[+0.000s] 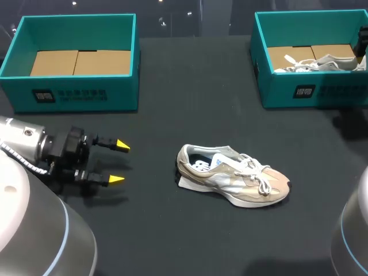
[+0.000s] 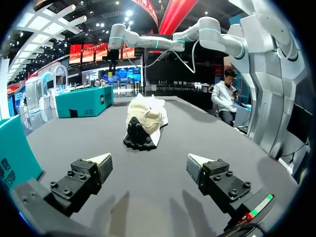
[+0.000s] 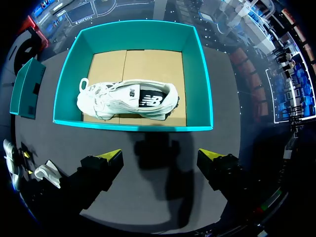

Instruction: Take the shoe out of the shoebox, open the shoe tongue, remove and reinsert the insole, then place the shoe into the shoebox

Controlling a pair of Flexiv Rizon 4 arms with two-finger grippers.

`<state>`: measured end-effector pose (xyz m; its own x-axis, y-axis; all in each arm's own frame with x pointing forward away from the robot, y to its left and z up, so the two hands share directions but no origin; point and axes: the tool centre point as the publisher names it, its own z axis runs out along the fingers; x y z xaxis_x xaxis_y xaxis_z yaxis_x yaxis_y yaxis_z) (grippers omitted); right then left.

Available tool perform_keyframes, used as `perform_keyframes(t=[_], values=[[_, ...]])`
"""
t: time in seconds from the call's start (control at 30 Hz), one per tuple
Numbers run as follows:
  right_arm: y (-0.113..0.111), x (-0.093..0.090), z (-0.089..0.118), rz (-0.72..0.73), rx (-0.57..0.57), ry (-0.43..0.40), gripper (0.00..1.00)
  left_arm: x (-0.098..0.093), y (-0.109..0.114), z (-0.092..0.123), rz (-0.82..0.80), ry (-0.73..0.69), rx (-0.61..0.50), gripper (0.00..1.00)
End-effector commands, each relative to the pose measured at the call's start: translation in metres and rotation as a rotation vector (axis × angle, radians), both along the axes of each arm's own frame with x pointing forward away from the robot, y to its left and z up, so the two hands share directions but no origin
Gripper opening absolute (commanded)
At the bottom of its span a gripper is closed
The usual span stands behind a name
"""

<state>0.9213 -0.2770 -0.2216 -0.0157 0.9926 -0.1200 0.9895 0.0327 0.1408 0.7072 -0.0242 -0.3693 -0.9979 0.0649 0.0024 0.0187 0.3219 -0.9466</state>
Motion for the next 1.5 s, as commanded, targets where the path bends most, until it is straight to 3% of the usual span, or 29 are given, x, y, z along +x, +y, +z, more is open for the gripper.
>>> perform_keyframes(t=[0.03, 0.73, 1.5], values=[[0.000, -0.001, 0.000, 0.000, -0.001, -0.002, 1.00, 0.009, -0.005, -0.009, -0.008, 0.002, -0.012, 1.00], [0.000, -0.001, 0.000, 0.000, -0.001, -0.002, 1.00, 0.024, -0.045, -0.021, -0.012, -0.012, -0.011, 1.00], [0.000, -0.001, 0.000, 0.000, -0.001, -0.002, 1.00, 0.034, -0.109, -0.033, -0.104, -0.025, -0.010, 1.00]])
